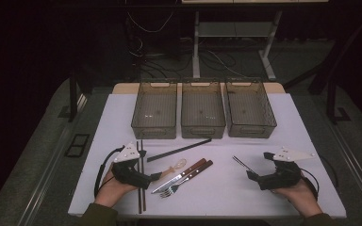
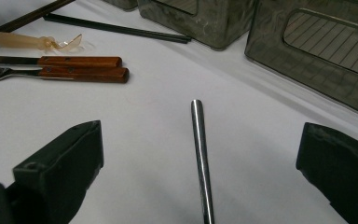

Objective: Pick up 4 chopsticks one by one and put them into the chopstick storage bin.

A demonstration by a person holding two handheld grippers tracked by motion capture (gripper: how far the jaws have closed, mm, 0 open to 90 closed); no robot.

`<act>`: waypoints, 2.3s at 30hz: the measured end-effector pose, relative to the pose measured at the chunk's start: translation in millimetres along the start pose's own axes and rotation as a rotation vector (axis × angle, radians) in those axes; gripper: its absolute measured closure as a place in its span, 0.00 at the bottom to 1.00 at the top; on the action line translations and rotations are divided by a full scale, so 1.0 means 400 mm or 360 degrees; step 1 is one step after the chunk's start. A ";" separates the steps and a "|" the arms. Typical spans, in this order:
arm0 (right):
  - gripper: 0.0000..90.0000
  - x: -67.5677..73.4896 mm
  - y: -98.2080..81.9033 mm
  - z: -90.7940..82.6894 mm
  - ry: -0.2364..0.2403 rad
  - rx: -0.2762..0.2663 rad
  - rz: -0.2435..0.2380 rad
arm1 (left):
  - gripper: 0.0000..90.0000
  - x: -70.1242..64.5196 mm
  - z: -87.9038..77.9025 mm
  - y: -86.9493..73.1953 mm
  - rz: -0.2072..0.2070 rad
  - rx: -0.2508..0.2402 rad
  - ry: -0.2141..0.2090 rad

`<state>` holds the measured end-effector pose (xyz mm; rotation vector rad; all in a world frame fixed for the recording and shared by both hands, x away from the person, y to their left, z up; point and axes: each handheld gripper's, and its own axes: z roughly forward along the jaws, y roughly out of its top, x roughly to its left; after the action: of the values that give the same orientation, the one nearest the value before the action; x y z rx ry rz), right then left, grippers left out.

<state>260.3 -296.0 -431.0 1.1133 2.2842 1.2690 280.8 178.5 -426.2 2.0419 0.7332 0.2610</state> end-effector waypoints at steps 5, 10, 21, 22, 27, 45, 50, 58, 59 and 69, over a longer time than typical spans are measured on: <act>0.01 -0.002 0.001 -0.005 0.0007 -0.0012 0.0004 | 0.00 0.003 -0.001 0.001 0.0005 0.0010 0.0020; 0.01 -0.006 0.000 -0.006 0.0018 -0.0023 0.0013 | 0.00 0.010 -0.003 0.002 -0.0005 0.0018 0.0046; 0.01 -0.002 0.002 -0.006 0.0017 -0.0024 0.0008 | 0.00 0.038 -0.016 0.000 -0.0008 0.0042 0.0147; 0.01 -0.002 0.002 -0.006 0.0014 -0.0023 0.0007 | 0.01 0.042 -0.019 0.000 -0.0010 0.0044 0.0159; 0.01 -0.002 0.002 -0.005 0.0016 -0.0024 0.0008 | 0.06 0.067 -0.025 -0.001 -0.0047 0.0034 0.0218; 0.01 0.001 0.001 0.002 0.0018 -0.0002 0.0002 | 0.44 0.147 -0.004 -0.005 -0.0161 0.0138 0.0478; 0.01 0.003 0.000 0.002 0.0016 0.0003 0.0000 | 0.49 0.171 0.013 0.001 -0.0196 0.0167 0.0519; 0.01 0.002 0.000 0.004 0.0017 0.0010 -0.0008 | 0.55 0.188 0.045 0.014 -0.0241 0.0201 0.0555; 0.01 0.003 0.000 0.004 0.0016 0.0011 -0.0007 | 0.56 0.190 0.050 0.014 -0.0254 0.0200 0.0560; 0.01 0.003 0.000 0.004 0.0017 0.0011 -0.0009 | 0.59 0.192 0.066 0.010 -0.0269 0.0260 0.0577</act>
<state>260.7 -294.1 -431.8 1.1042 2.2999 1.2686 355.7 204.0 -445.2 2.0941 1.1775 0.4957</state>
